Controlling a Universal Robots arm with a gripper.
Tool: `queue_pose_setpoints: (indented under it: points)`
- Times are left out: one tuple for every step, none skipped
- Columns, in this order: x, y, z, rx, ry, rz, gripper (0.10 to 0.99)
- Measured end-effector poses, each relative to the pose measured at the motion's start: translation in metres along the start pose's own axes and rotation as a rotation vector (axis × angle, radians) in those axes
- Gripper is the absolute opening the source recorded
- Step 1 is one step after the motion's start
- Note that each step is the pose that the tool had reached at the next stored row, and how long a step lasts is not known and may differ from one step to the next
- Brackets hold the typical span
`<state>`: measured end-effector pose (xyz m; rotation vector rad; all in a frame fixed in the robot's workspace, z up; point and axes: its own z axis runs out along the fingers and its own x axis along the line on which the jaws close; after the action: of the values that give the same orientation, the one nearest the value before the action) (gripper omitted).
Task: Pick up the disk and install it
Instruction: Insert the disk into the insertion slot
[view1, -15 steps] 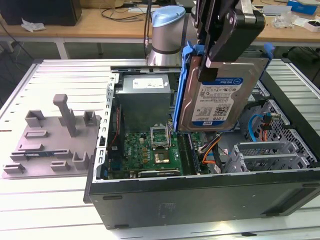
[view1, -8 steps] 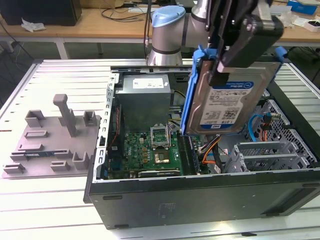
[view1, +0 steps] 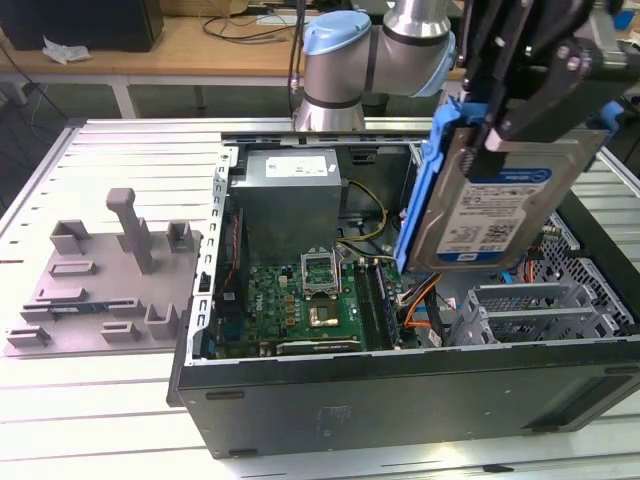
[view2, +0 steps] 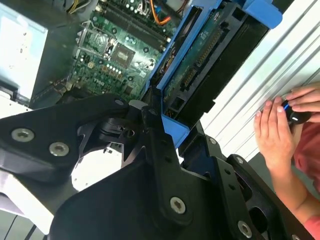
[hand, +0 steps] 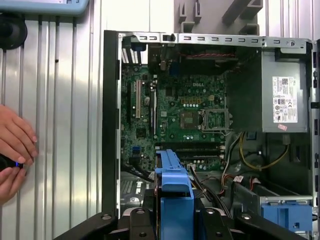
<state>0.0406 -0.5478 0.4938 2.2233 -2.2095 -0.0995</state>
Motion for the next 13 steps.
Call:
queue_pose_setpoints:
  points:
    - [0.0006,-0.0041,-0.0002,0.000,-0.0002,0.000,0.365]
    - [0.0009,-0.0070,-0.0003,0.000,-0.0004,0.000,0.365]
    - [0.0015,-0.0112,-0.0004,0.000,-0.0006,0.000,0.365]
    - [0.0019,-0.0153,-0.0006,0.000,-0.0007,0.000,0.365]
    - [0.0027,-0.0212,-0.0008,0.000,-0.0010,0.000,0.365]
    - [0.0031,-0.0245,-0.0010,0.000,-0.0009,0.000,0.365]
    - [0.0034,-0.0276,-0.0011,0.000,-0.0009,0.000,0.365]
    - [0.0039,-0.0324,-0.0013,0.000,-0.0010,0.000,0.365]
    - [0.0046,-0.0394,-0.0015,0.000,-0.0011,0.000,0.365]
    - [0.0049,-0.0431,-0.0017,0.000,-0.0011,0.000,0.365]
    - [0.0051,-0.0461,-0.0018,0.000,-0.0011,0.000,0.365]
    - [0.0053,-0.0494,-0.0019,0.000,-0.0011,0.000,0.365]
    - [0.0054,-0.0524,-0.0019,0.000,-0.0010,0.000,0.365]
